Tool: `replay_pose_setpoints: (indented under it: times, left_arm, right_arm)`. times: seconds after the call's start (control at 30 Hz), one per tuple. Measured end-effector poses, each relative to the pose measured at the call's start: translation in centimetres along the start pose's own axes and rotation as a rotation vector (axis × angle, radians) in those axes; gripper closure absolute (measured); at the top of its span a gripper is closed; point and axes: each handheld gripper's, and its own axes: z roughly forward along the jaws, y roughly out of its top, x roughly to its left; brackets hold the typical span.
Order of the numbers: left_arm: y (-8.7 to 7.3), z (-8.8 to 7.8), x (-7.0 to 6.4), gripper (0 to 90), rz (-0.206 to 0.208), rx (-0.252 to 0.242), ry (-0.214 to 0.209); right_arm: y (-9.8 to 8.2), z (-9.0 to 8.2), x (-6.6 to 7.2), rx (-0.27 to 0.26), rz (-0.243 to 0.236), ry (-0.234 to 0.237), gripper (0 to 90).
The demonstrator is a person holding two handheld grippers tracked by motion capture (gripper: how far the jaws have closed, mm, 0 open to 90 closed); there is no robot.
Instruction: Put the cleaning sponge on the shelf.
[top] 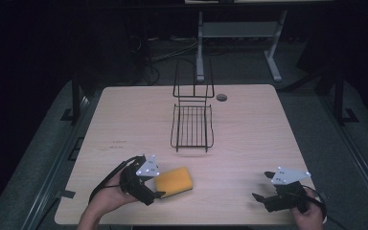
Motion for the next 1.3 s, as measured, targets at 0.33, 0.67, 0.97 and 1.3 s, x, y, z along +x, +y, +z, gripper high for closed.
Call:
replay_pose_setpoints:
  times: [0.33,0.67,0.97,1.3]
  left_arm:
    - [1.0,1.0,0.3,13.5,0.005,0.019,-0.022]
    - [1.7,2.0,0.7,13.5,-0.005,0.042,-0.047]
    - [2.0,2.6,0.9,13.5,-0.011,0.059,-0.058]
    - [2.5,3.2,0.9,13.5,-0.011,0.076,-0.070]
  right_arm:
    - [0.1,0.0,0.1,-0.002,-0.005,0.004,13.8]
    - [0.1,0.0,0.1,-0.005,-0.006,0.006,13.8]
    - [0.1,0.0,0.1,-0.005,-0.006,0.007,13.8]
    - [0.1,0.0,0.1,-0.007,-0.007,0.008,13.8]
